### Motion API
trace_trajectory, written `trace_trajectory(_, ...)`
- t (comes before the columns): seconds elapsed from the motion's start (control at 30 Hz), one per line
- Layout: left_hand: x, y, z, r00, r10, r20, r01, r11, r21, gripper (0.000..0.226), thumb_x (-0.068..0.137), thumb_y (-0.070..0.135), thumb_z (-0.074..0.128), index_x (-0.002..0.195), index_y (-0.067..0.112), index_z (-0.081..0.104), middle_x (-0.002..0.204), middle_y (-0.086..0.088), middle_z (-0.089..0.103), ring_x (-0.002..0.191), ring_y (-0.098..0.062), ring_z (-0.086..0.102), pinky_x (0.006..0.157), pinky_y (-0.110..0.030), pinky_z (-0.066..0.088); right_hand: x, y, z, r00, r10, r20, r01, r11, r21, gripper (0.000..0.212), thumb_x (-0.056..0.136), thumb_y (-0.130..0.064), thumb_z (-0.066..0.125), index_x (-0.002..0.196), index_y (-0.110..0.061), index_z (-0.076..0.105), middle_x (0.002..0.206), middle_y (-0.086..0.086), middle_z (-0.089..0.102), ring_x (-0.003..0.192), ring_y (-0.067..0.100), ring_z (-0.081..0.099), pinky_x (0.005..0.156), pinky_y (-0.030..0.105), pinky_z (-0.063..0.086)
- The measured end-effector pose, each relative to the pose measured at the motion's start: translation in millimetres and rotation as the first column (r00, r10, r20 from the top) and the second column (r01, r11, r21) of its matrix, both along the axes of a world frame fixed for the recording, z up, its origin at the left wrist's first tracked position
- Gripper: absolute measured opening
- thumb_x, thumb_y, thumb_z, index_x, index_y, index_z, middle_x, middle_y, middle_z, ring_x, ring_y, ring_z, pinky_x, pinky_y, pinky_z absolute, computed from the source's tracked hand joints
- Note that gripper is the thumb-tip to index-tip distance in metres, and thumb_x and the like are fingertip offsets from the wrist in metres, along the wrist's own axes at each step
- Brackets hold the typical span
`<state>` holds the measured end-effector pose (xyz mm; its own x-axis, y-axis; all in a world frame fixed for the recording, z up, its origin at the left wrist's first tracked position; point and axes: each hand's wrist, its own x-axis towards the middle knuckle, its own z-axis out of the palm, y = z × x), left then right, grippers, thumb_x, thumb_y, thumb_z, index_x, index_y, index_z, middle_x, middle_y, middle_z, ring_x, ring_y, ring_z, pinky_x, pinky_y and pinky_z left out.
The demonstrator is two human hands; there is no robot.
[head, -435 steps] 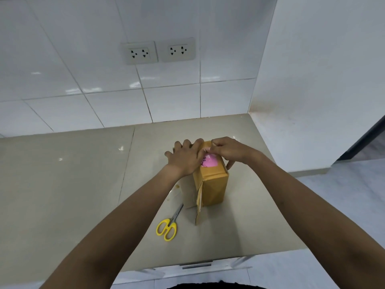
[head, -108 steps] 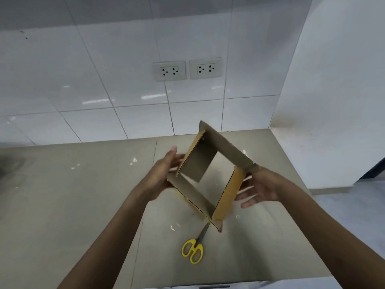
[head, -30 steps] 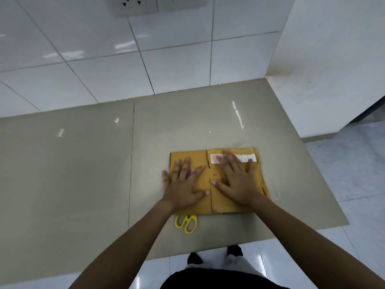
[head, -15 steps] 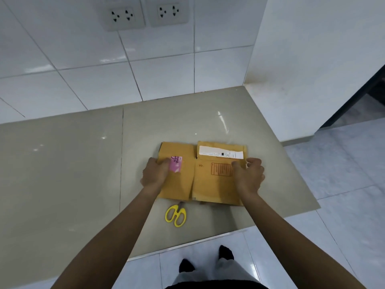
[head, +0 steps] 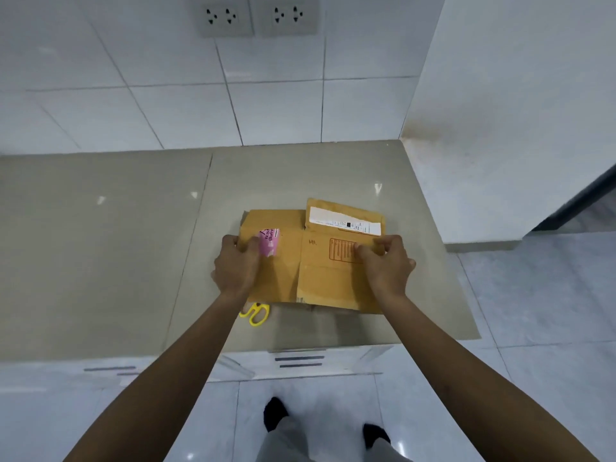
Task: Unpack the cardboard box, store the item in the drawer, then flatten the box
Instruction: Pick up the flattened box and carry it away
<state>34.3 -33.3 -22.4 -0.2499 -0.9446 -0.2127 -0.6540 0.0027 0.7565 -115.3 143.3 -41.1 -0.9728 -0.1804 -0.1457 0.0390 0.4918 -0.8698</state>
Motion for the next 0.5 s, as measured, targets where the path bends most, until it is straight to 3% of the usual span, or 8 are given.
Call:
trace_trajectory(0.1,4.0,35.7,0.2,0.997,0.075,-0.009,-0.076,0.997,-0.034,0.059,0.075,0.054,0.053,0.118,0.012,0.053,0.096,-0.005,0.055,0.104,-0.037,0.057,0.099,-0.047,0.041,-9.1,29.6,-0.4,0.997,0.072,-0.037,-0.072,0.997,0.017,0.041,0.079,-0.037,0.074,0.112,-0.021,0.055,0.108,-0.004,0.057,0.110,0.021,0.039,0.079,0.030,0.034)
trace_trajectory(0.23,4.7,89.7,-5.3,0.991,0.129,-0.021,-0.130,0.989,-0.065,0.054,0.085,0.050,0.054,0.122,0.011,0.051,0.112,-0.013,0.063,0.106,-0.038,0.058,0.101,-0.051,0.042,-17.5,74.2,-3.1,0.986,0.154,-0.061,-0.151,0.988,0.041,0.043,0.078,-0.036,0.076,0.111,-0.019,0.055,0.112,0.000,0.056,0.111,0.023,0.039,0.079,0.028,0.031)
trace_trajectory(0.4,4.3,160.4,-2.6,0.983,0.175,-0.053,-0.177,0.983,-0.043,0.061,0.079,0.056,0.043,0.121,0.012,0.052,0.104,-0.010,0.061,0.106,-0.039,0.058,0.102,-0.053,0.041,-27.0,133.6,-4.7,0.969,0.228,-0.096,-0.220,0.972,0.085,0.045,0.076,-0.034,0.076,0.112,-0.019,0.055,0.115,0.003,0.057,0.116,0.027,0.041,0.081,0.027,0.030)
trace_trajectory(0.5,3.2,197.3,-2.2,0.980,0.188,-0.064,-0.190,0.981,-0.036,0.055,0.084,0.050,0.046,0.124,0.012,0.052,0.112,-0.014,0.062,0.110,-0.039,0.056,0.102,-0.050,0.039,-28.4,163.6,-3.6,0.965,0.240,-0.105,-0.230,0.968,0.103,0.045,0.075,-0.029,0.076,0.113,-0.018,0.054,0.115,0.003,0.057,0.115,0.026,0.041,0.081,0.027,0.032)
